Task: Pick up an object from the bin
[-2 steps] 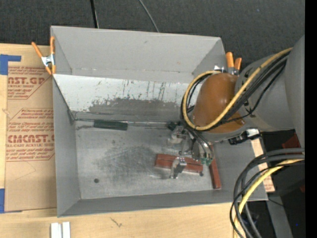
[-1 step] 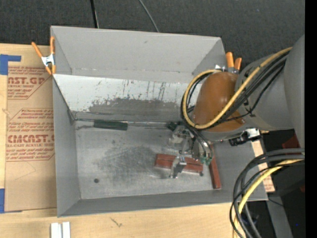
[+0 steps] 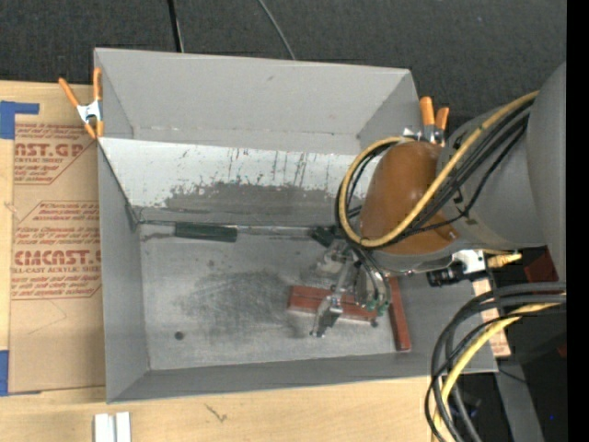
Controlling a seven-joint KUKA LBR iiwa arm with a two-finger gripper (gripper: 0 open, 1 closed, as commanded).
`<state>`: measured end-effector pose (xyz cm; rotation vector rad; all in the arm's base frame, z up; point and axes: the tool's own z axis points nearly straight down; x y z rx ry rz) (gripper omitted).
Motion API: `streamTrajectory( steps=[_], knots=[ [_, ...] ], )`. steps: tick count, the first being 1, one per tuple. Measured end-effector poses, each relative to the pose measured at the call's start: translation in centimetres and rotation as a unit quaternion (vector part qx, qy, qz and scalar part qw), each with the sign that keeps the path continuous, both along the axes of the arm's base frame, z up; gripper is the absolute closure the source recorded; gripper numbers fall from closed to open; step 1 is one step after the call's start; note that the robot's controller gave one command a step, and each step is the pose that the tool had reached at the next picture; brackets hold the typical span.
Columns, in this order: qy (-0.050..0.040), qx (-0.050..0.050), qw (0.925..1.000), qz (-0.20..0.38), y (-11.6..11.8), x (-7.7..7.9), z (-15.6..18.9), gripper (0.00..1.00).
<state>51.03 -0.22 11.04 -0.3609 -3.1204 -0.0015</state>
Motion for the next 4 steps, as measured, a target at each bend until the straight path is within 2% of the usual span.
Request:
streamTrajectory(
  steps=[1, 2, 4],
  knots=[
    [-0.0037, -0.001, 0.9999, 0.013, -0.18, 0.21, -3.72, 0.00],
    [-0.0093, 0.000, 0.9955, -0.094, 0.08, -0.67, -3.46, 1.00],
    [-0.0079, 0.001, 0.9955, -0.094, 0.10, -0.70, -3.25, 1.00]
  ],
)
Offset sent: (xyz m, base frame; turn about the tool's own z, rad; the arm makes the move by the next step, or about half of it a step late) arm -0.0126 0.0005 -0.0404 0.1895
